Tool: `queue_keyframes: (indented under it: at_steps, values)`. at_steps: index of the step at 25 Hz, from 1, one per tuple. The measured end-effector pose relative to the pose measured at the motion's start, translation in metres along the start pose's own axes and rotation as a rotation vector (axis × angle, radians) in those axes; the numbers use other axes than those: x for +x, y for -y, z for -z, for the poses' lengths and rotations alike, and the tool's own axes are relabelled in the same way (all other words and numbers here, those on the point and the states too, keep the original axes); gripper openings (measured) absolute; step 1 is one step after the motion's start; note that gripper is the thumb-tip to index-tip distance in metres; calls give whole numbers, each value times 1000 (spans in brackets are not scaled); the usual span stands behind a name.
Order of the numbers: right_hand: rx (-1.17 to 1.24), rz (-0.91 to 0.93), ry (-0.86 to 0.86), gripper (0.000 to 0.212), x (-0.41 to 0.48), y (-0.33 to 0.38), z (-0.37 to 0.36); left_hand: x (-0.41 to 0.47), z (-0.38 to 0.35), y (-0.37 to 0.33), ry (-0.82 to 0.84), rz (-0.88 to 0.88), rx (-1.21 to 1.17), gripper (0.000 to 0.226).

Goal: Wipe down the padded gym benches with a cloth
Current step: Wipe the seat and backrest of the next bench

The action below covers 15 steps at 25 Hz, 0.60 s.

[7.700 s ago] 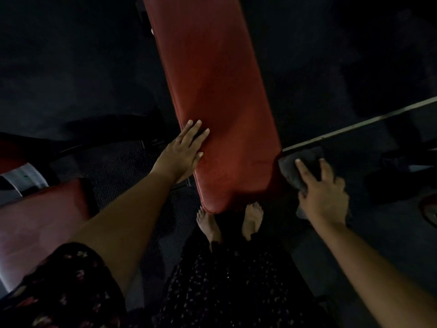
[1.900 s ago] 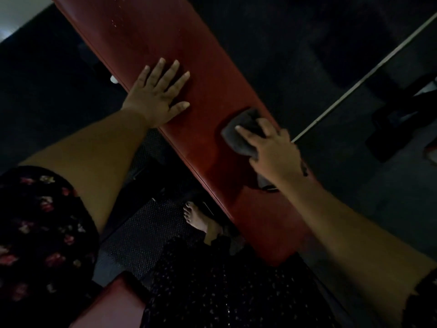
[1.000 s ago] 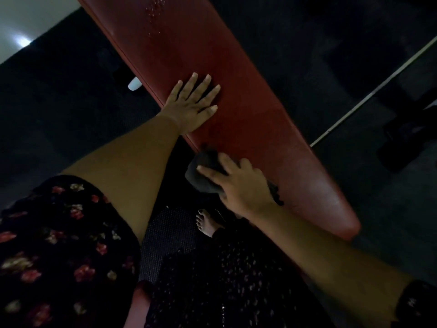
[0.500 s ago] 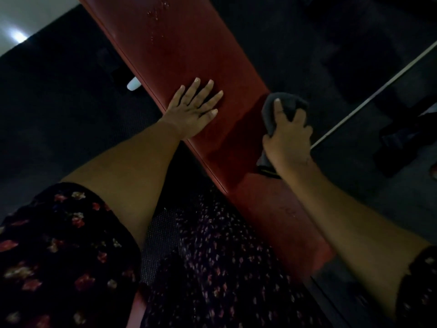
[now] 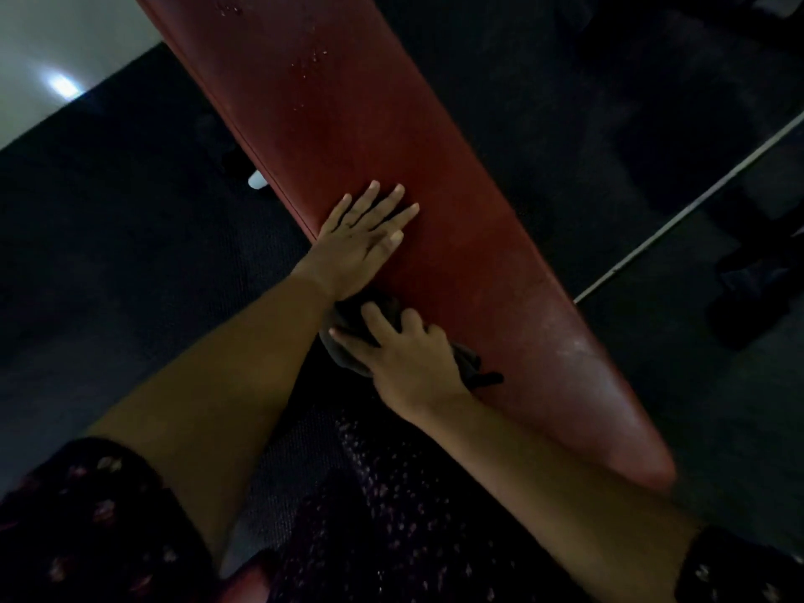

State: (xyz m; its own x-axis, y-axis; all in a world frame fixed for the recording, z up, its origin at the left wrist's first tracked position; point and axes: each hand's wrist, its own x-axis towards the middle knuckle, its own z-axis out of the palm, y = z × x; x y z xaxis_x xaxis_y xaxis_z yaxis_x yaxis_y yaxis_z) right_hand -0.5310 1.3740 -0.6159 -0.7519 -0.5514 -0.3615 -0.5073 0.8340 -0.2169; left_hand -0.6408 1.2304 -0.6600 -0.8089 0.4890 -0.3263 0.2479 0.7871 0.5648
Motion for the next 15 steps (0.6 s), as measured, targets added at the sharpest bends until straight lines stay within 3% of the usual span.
queue_keyframes:
  at_steps: [2,4,6,9,12,15]
  values:
    - [-8,-143,-68,61,2,-37,7,-5,3,8,-224,-18,-72,62]
    - [-48,-329,-85,66,2,-93,19,2,16,22,-450,107,-57,65]
    - [-62,-522,-77,71,-3,-142,37,21,38,30,-562,267,20,60]
    - [3,-724,-81,79,-1,-166,46,64,65,41,-614,446,90,56]
    - [153,-800,-95,81,10,-140,39,91,62,54,-469,573,211,57]
    - [71,-510,-100,88,23,-86,29,96,51,59,-423,594,277,57]
